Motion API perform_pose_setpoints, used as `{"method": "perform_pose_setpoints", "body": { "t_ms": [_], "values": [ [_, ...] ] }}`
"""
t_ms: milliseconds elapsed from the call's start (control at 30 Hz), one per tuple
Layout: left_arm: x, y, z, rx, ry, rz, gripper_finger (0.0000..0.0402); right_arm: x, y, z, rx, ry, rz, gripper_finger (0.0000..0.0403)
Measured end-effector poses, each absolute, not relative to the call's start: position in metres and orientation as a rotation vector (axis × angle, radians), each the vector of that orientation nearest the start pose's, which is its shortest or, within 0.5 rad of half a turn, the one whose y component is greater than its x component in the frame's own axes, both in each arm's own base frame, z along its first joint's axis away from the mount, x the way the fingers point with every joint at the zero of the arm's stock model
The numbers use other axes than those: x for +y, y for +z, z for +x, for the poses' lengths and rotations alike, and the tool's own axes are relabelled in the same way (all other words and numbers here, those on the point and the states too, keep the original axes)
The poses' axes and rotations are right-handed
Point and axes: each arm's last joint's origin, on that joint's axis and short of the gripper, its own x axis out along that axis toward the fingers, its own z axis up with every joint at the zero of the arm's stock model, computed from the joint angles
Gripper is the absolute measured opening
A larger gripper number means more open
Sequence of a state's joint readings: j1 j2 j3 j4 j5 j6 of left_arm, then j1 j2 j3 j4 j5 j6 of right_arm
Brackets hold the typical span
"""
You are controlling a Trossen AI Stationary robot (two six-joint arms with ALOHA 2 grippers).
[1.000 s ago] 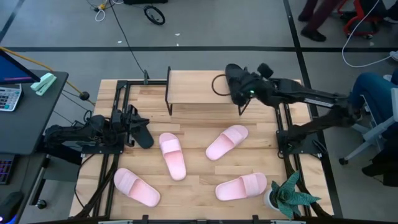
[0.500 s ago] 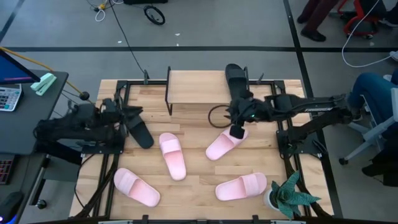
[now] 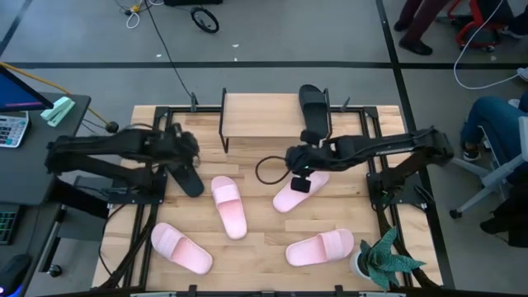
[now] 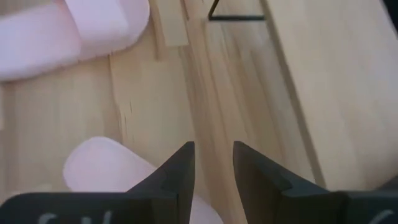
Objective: Pick and place slides into the shelf
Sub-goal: Put the black slide on the shelf
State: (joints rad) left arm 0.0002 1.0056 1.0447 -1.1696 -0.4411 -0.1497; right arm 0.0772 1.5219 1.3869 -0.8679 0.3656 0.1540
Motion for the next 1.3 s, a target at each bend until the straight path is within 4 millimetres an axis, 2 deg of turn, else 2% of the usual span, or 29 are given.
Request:
{"method": "perform_pose_setpoints", "body": {
  "t_ms": [133,300,467,633,933,1067,1300],
  "values": [
    [0.013,0.287,0.179,1.299,0.533,0.099,0.0125,0.014,0.301,0.317,1.003,-0.325,-0.116,0.0114],
    [0.013,0.265,0.199,1.379,0.680,-0.027,0.0174,0.015,0.290,0.325,1.042,-0.322,-0.131,0.0114],
    [0.013,0.247,0.210,1.470,0.751,-0.045,0.0198,0.015,0.285,0.325,1.066,-0.322,-0.137,0.0114],
    [0.013,0.224,0.208,1.555,0.855,-0.085,0.0198,0.014,0.279,0.315,1.088,-0.341,-0.111,0.0114],
    [0.014,0.186,0.182,1.694,0.937,-0.084,0.0181,0.013,0.252,0.301,1.178,-0.362,-0.106,0.0114],
    [0.016,0.178,0.176,1.716,0.963,-0.077,0.0186,0.013,0.246,0.299,1.199,-0.359,-0.117,0.0114],
    [0.019,0.177,0.175,1.704,0.968,-0.020,0.0207,0.013,0.247,0.300,1.189,-0.360,-0.116,0.0114]
  ]
}}
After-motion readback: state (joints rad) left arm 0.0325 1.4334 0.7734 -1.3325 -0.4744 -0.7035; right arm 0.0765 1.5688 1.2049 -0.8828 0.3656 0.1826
